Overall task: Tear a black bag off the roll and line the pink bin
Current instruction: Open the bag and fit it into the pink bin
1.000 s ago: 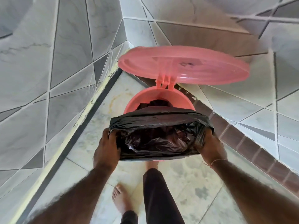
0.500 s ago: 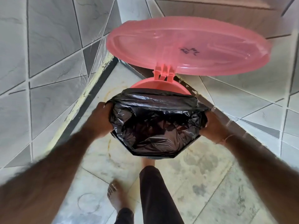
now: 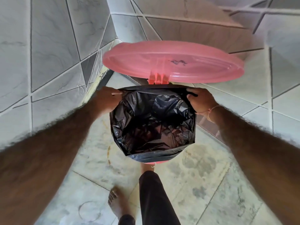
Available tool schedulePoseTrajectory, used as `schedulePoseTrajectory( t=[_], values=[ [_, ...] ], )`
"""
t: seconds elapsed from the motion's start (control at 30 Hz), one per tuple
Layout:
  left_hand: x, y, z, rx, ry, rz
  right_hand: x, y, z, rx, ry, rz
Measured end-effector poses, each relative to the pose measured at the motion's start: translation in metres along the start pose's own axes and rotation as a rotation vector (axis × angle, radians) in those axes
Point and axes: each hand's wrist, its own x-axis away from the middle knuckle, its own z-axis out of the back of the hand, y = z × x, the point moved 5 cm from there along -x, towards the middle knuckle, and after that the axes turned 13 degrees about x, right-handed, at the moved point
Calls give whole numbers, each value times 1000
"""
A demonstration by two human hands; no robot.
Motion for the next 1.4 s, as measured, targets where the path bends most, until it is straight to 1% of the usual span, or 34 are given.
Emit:
schedulePoseTrajectory(
  t=[0.1,0.2,0.3,0.37,0.47,0.6,0.63,0.7,0.77,0.87,0.93,1.0,1.1,1.13,1.2,1.23,1.27,1.33,1.37,1.4],
  values=[
    [3,-10,-8,79,37,32,0,9,-18,86,-53,-2],
    [7,-37,-11,39,-26,107,7,23,-31,271,-77,43],
    [19,-49,-9,-5,-54,67,24,33,-37,446,-77,153],
    [30,-54,-6,-5,-32,33,37,40,-40,561,-59,205],
    [44,-66,-4,70,-16,38,57,49,-45,690,-2,278],
    [59,-78,-10,282,-26,124,80,61,-57,798,-36,266],
    [61,-79,-13,335,-42,156,84,62,-59,794,-42,253],
    [60,-84,-15,387,-61,216,86,62,-61,679,-50,215],
    [56,-82,-14,405,-78,228,81,65,-61,493,-40,158],
    [51,-73,-13,452,-116,217,66,62,-53,133,-65,-30],
    [45,-68,-12,491,-98,238,58,53,-49,-24,-80,-116],
    [45,-64,-12,546,-60,273,51,52,-47,-92,-63,-171],
    [51,-66,-4,582,27,182,54,57,-44,-130,13,-189],
    [56,-70,0,606,71,154,56,59,-45,-84,20,-154],
    [65,-82,6,665,181,181,66,62,-48,89,39,-54],
    [71,-87,9,676,256,196,73,62,-47,143,104,13],
    [80,-89,11,655,352,202,82,61,-43,132,197,48],
    [104,-84,13,485,531,151,103,57,-30,162,446,95],
    [119,-76,9,362,550,73,115,52,-27,209,534,121],
    [133,-67,-2,250,494,-46,128,43,-27,247,564,176]
  ],
)
